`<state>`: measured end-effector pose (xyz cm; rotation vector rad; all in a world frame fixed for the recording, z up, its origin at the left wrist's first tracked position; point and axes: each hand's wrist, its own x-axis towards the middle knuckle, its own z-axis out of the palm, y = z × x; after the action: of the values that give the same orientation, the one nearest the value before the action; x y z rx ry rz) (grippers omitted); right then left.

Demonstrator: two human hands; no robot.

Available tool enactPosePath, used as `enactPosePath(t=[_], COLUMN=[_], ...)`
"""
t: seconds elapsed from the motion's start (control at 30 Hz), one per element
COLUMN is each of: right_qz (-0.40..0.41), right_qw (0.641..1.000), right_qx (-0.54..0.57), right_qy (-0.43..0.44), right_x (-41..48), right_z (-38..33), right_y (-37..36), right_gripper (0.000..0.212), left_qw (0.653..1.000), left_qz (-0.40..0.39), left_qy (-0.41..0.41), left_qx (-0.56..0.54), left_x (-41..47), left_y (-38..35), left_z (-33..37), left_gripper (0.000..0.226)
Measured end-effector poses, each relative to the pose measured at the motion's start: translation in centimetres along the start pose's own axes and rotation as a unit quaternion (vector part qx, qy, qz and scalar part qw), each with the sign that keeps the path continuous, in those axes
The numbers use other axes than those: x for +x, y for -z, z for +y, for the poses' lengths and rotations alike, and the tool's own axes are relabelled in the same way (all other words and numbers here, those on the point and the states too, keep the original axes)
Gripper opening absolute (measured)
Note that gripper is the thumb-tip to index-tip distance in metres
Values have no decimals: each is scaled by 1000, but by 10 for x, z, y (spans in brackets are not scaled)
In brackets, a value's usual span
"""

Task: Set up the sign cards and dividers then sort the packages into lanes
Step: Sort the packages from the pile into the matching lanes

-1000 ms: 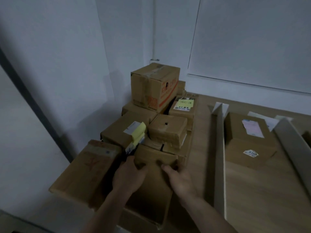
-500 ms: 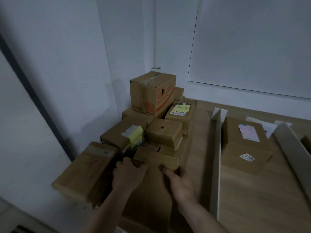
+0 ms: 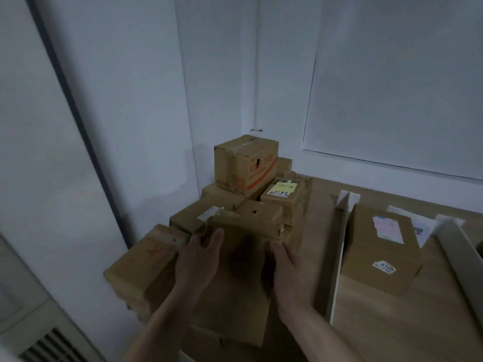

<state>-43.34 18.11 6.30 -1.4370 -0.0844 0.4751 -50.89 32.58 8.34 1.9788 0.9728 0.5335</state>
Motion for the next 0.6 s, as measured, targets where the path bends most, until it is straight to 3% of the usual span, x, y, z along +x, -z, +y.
enactPosePath(t=[0.17, 0.3, 0.43, 0.6], right_qz=[27, 60, 74, 104], right_qw=[999, 996, 995, 991], right_qx=[30, 58, 70, 86], right_qy=[0, -6, 15, 18], right_x=[-18, -25, -32, -47], right_z=[-7, -6, 0, -3], right_y=[-4, -14, -26, -39], right_gripper=[44, 62, 94, 87], left_qw=[992, 983, 956, 940], left_qz=[12, 18, -13, -50], left_qy=[35, 37, 73, 67], left_qx=[-122, -180, -283, -330], left_x=[-4, -8, -6, 0], left_y=[5, 15, 30, 45], left_z=[-4, -5, -18, -33], left_gripper=[57, 42, 44, 56])
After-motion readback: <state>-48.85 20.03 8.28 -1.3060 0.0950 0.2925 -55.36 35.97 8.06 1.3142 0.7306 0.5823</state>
